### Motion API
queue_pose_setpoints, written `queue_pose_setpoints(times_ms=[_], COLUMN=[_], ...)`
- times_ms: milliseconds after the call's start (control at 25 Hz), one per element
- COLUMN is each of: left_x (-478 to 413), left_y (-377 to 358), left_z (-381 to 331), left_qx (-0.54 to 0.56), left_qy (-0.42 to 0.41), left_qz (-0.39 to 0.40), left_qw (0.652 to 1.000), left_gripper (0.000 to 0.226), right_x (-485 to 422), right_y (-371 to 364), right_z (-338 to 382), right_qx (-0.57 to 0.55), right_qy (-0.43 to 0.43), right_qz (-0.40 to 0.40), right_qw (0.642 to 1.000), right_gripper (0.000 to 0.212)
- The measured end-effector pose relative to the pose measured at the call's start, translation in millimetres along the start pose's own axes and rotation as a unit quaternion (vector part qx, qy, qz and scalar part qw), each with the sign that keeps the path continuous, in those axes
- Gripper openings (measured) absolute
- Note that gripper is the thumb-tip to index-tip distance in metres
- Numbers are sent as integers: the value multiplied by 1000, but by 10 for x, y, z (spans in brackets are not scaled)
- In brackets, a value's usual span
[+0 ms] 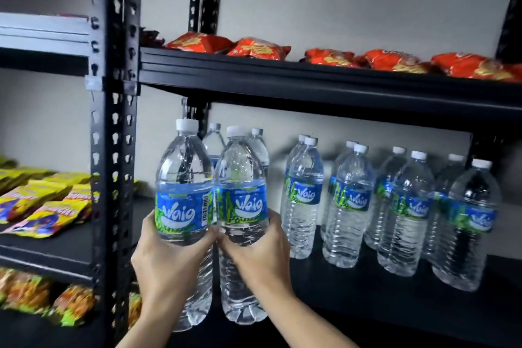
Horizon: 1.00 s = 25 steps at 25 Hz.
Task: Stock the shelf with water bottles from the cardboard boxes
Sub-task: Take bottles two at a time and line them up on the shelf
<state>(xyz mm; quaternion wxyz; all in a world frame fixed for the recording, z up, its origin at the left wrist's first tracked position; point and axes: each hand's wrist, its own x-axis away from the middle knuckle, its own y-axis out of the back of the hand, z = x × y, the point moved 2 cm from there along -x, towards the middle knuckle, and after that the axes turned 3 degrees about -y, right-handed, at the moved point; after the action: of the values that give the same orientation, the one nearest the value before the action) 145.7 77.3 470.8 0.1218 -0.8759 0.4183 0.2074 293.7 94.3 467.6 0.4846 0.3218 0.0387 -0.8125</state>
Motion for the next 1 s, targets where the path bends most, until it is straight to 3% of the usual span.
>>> queue_pose_setpoints(times_ms=[240,400,600,880,1000], left_x=[-379,-566,-748,-783,-788], left_y=[-215,-279,-378,-418,-424], left_z=[74,172,341,493,517], left_qx=[-10,-13,-7,8,15], left_qy=[-21,-47,-44,-30,-24], left_qz=[11,26,27,-3,-5], left_qw=[1000,998,999,1000,1000], left_gripper=[84,74,74,78,77], right_x=[-487,-870,-1054,-1026,-938], right_y=[-304,-545,-783,-924,-902], right_z=[-168,-380,-705,-947,-1083], right_qx=[19,1,-38,-46,-8], right_qy=[-37,-77,-55,-55,-28], right_qz=[14,-46,-87,-73,-16], right_qw=[999,996,994,995,999], right_gripper=[76,83,81,93,106])
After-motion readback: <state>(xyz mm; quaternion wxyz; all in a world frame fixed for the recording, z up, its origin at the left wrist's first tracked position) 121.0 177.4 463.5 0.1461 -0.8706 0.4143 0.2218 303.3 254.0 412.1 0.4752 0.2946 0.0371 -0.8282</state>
